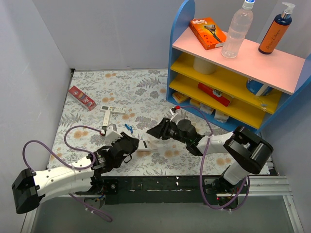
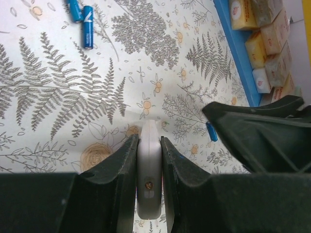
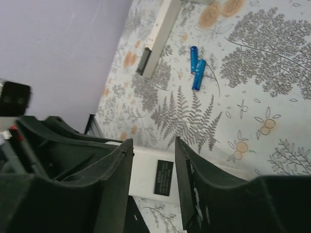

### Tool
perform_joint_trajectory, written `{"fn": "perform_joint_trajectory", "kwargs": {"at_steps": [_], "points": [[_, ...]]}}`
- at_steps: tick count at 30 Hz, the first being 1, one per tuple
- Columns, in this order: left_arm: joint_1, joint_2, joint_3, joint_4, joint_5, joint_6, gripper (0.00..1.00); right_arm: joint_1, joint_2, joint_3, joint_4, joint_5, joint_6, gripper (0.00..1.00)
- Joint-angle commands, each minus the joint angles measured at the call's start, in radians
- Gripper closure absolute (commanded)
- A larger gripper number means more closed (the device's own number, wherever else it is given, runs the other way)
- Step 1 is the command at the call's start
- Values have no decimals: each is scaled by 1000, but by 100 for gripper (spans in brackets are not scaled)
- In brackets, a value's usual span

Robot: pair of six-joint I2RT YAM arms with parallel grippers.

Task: Load the batteries into the remote control
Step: Remove the battery cover from the remote control.

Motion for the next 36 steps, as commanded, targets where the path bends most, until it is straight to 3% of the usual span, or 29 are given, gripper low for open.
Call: {"fn": "perform_joint_trajectory", "kwargs": {"at_steps": [1, 5, 9, 28, 34, 36], "points": [[-2, 83, 118, -57, -41, 72, 100, 17, -2, 90, -265, -14, -167, 54], [-2, 149, 181, -94, -37, 120, 100, 27, 18, 124, -336, -22, -216, 57], [-2, 204, 227, -136, -32, 126, 100, 30, 55, 150, -364, -51, -246, 65], [-2, 137, 209, -300, -57, 63, 100, 45, 110, 195, -502, -24, -337, 66], [-2, 32, 167, -249, -45, 110, 100, 45, 26, 179, -447, -97, -465, 62], [-2, -55, 132, -164, -19, 188, 100, 45, -38, 173, -441, -126, -563, 51]]}}
